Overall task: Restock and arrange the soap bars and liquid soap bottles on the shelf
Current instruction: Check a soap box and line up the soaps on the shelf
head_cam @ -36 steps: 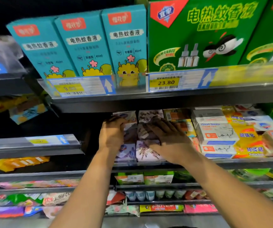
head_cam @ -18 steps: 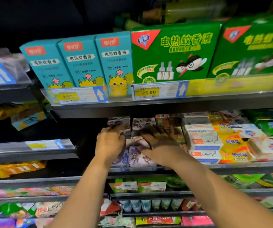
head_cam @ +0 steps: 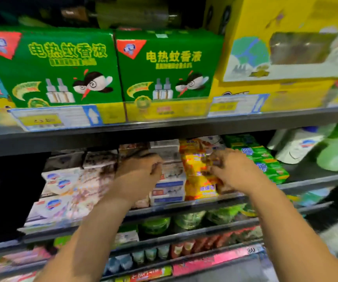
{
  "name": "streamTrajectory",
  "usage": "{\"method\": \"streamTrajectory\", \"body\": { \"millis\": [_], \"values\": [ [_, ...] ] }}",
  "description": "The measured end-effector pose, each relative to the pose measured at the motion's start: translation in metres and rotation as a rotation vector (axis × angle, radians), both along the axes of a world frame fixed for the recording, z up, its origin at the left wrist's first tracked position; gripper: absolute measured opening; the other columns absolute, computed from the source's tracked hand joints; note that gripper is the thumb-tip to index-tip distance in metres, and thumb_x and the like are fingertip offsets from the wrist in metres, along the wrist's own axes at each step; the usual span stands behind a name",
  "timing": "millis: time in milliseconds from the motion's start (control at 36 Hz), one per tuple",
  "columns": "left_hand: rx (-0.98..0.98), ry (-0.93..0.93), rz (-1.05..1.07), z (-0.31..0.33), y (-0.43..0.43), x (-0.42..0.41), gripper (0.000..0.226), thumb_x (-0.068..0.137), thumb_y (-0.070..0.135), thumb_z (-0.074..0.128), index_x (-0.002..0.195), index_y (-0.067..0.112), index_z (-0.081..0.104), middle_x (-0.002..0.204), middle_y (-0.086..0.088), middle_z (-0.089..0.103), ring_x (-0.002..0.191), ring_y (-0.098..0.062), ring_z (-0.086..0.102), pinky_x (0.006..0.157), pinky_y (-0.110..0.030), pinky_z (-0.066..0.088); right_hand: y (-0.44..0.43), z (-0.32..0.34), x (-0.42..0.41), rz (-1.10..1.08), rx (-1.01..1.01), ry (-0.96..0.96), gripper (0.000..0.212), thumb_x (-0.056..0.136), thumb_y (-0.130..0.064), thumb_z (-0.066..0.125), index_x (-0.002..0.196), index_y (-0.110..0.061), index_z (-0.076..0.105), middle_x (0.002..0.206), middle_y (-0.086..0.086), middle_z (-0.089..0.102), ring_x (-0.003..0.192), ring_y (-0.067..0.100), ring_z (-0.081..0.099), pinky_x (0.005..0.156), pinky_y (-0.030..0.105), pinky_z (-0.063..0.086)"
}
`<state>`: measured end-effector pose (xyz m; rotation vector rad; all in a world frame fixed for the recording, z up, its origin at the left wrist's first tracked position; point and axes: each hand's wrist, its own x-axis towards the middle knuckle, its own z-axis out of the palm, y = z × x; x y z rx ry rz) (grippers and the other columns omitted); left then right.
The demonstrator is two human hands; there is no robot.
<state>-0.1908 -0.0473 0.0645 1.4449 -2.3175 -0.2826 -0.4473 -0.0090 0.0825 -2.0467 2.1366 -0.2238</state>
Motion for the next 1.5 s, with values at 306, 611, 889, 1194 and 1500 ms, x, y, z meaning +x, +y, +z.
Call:
{"method": "streamTrajectory", "body": {
  "millis": [306, 611, 889, 1194, 1500],
  "values": [
    [0.253, -0.147, -0.161, -0.018, 0.024, -0.151, 0.031, 0.104, 0.043, 0.040, 0.134, 0.040, 0.047, 0.125, 0.005, 0.060, 0.108, -0.021, 0.060, 0.079, -0.031, 0.051, 0.010, -0.049, -0.135, 0.078, 0.130, 0.086, 0.081, 0.075, -0.056, 0.075, 0.140, -0.014, 0.051, 0.141, 0.006, 0.054, 0.133, 0.025, 0.045, 0.108, 0.031, 0.032],
    [0.270, -0.205, -0.018, -0.043, 0.031, -0.199, 0.060, 0.093, 0.051, 0.060, 0.144, 0.034, 0.032, 0.141, -0.002, 0.050, 0.126, -0.024, 0.050, 0.099, -0.032, 0.042, 0.011, -0.071, -0.158, 0.091, 0.004, -0.076, 0.069, 0.081, -0.047, 0.067, 0.145, -0.036, 0.040, 0.147, -0.006, 0.044, 0.140, 0.021, 0.030, 0.111, 0.048, 0.025],
    [0.197, 0.494, 0.005, -0.043, 0.055, -0.198, 0.042, 0.080, 0.033, 0.082, 0.111, 0.045, 0.055, 0.122, 0.022, 0.054, 0.119, -0.003, 0.050, 0.095, -0.020, 0.042, 0.031, -0.062, -0.171, 0.094, -0.140, -0.632, 0.060, 0.072, -0.037, 0.087, 0.124, -0.037, 0.057, 0.120, -0.017, 0.051, 0.112, 0.003, 0.048, 0.091, 0.018, 0.041],
    [0.278, 0.720, -0.079, -0.025, 0.092, -0.206, 0.049, 0.069, 0.033, 0.084, 0.113, 0.045, 0.065, 0.124, 0.019, 0.058, 0.121, -0.002, 0.056, 0.093, -0.017, 0.049, 0.058, -0.050, -0.166, 0.056, -0.076, -1.503, 0.016, 0.080, -0.024, 0.074, 0.096, -0.022, 0.072, 0.090, -0.007, 0.073, 0.087, 0.012, 0.070, 0.074, 0.026, 0.056],
    [0.561, 1.103, 0.083, -0.029, 0.104, -0.230, 0.045, 0.078, 0.033, 0.082, 0.119, 0.025, 0.067, 0.109, -0.018, 0.067, 0.095, -0.022, 0.064, 0.087, -0.036, 0.054, 0.077, -0.050, -0.191, 0.127, 0.057, -1.409, 0.041, 0.080, -0.024, 0.072, 0.121, -0.024, 0.062, 0.113, -0.008, 0.072, 0.102, 0.009, 0.069, 0.082, 0.022, 0.053]
  ]
}}
